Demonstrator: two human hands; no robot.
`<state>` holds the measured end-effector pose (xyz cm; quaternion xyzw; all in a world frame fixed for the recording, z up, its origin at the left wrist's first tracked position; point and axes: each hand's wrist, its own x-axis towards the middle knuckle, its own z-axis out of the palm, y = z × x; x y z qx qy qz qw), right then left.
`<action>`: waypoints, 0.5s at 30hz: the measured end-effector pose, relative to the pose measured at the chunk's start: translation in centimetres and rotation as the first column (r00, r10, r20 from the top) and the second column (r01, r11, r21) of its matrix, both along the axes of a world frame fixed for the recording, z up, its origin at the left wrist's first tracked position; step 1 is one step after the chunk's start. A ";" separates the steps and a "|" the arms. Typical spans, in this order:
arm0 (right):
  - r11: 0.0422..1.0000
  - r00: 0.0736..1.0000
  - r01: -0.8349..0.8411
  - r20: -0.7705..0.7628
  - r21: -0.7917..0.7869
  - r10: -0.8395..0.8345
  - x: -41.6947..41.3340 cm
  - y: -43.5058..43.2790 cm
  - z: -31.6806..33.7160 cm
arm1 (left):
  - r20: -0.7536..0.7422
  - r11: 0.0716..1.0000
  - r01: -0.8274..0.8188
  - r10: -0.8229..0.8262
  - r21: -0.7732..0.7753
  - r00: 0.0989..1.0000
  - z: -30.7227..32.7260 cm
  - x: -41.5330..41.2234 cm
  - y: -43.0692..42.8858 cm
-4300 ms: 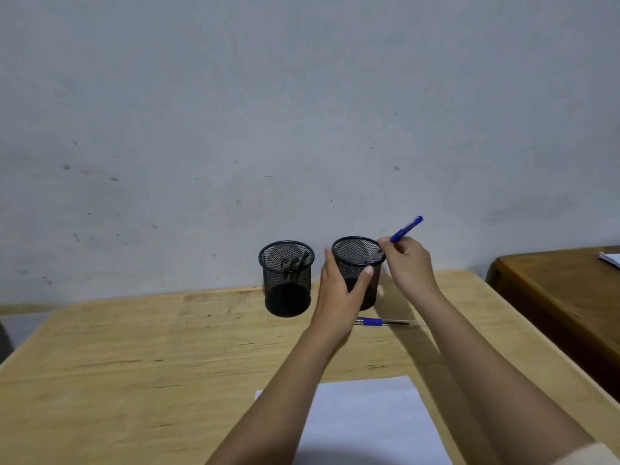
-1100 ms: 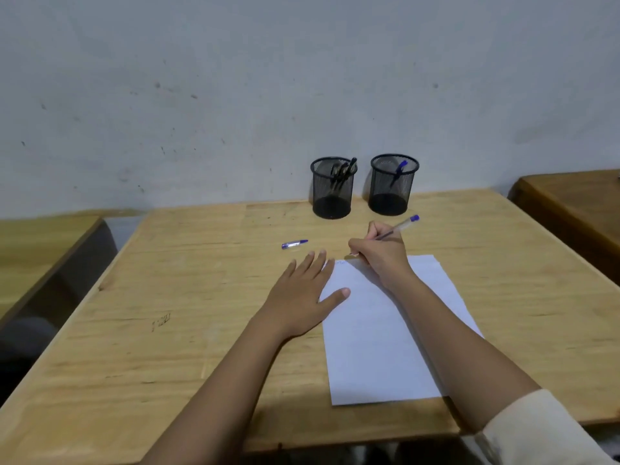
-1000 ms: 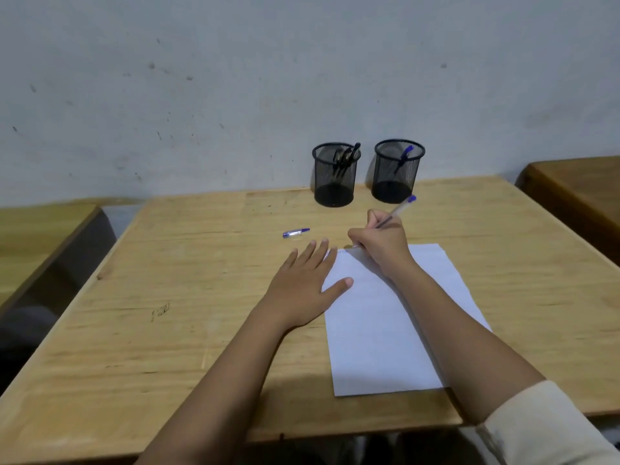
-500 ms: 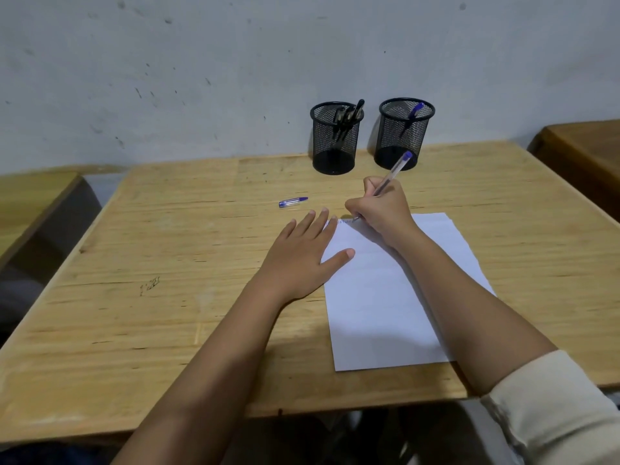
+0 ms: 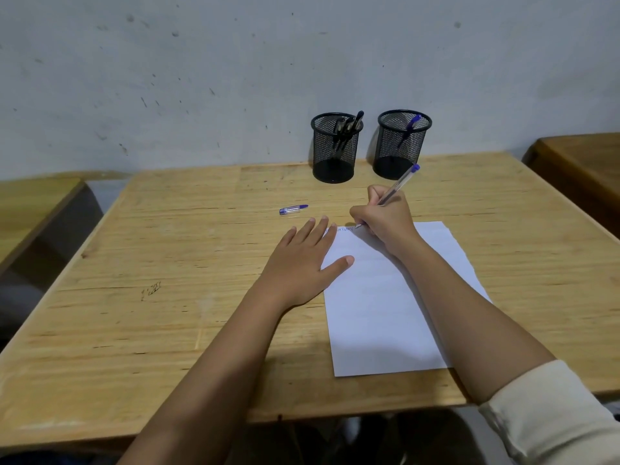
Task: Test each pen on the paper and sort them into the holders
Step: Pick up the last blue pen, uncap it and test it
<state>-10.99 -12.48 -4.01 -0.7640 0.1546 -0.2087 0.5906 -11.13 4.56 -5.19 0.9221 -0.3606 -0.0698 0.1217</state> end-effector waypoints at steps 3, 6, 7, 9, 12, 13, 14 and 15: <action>1.000 1.000 -0.021 -0.009 -0.004 0.021 0.0 0.0 0.0 | 0.000 1.000 0.000 0.000 0.004 1.000 0.0 0.0 0.0; 0.999 0.999 -0.035 -0.010 -0.003 0.035 0.0 0.1 0.1 | 0.000 1.000 -0.001 0.001 0.006 1.000 0.0 0.0 0.0; 0.999 0.999 -0.036 -0.016 -0.012 0.036 0.0 0.1 0.1 | 0.000 1.000 -0.002 0.002 0.005 1.000 0.0 0.0 0.0; 0.999 0.999 -0.031 -0.027 -0.034 0.030 0.1 0.1 0.2 | -0.001 1.000 -0.002 0.002 0.003 1.000 0.1 -0.1 0.0; 0.999 1.000 -0.017 -0.026 -0.045 0.016 0.1 0.1 0.2 | -0.004 1.000 -0.003 0.004 0.007 1.000 0.1 -0.1 0.0; 0.999 0.999 -0.019 -0.028 -0.047 0.018 0.0 0.1 0.2 | -0.004 1.000 -0.003 0.003 0.007 1.000 0.1 -0.1 -0.1; 0.999 0.999 -0.020 -0.030 -0.041 0.019 0.0 0.2 0.2 | -0.003 1.000 -0.003 0.003 0.007 1.000 0.1 -0.1 0.0; 0.999 1.000 -0.016 -0.027 -0.033 0.015 0.0 0.2 0.2 | -0.002 1.000 -0.002 0.002 0.007 1.000 0.0 -0.1 -0.1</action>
